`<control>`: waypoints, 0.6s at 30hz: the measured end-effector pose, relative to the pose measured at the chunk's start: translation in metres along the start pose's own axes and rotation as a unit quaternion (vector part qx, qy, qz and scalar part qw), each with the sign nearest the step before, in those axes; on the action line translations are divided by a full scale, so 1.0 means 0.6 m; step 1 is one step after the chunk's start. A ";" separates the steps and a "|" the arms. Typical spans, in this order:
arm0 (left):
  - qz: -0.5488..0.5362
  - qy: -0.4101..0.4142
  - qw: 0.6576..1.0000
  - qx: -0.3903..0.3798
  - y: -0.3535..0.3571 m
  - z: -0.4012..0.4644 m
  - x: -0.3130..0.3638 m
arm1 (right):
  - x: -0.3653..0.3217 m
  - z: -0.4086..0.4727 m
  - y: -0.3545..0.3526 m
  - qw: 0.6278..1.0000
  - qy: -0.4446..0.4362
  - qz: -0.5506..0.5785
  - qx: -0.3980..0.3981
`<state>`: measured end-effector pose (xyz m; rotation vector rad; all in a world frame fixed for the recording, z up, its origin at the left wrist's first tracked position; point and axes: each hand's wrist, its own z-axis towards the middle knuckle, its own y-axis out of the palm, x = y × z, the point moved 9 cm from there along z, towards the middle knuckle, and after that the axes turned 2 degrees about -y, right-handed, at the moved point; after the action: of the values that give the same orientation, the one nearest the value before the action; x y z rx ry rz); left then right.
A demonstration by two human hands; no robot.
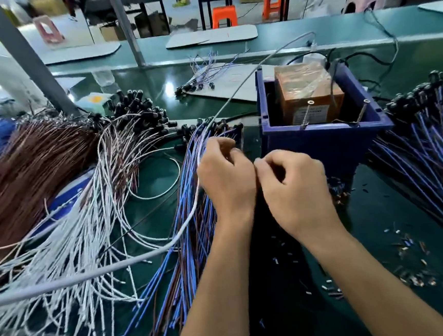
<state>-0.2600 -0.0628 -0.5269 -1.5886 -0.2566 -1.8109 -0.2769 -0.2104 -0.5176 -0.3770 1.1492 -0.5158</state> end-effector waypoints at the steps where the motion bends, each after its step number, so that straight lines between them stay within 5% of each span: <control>1: 0.017 0.005 1.000 0.016 -0.009 0.006 -0.002 | 0.014 0.000 0.027 0.998 0.029 -0.006 -0.061; 4: 0.098 0.013 0.995 0.015 -0.033 0.035 -0.002 | 0.027 0.004 0.089 0.985 0.071 -0.006 -0.159; 10: 0.327 0.104 0.939 0.001 -0.076 0.089 0.015 | 0.008 0.018 0.155 0.978 0.073 -0.057 -0.189; 15: 0.373 0.031 0.921 -0.110 -0.096 0.133 -0.018 | 0.018 0.026 0.159 0.973 0.086 -0.108 -0.183; 18: 0.384 0.066 0.921 -0.020 -0.107 0.147 0.002 | 0.023 0.026 0.163 0.968 0.106 -0.083 -0.211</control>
<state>-0.2299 0.0343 -0.4869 -1.3144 0.4232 -1.2872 -0.2392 -0.1374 -0.5745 -0.8060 1.4459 -0.4628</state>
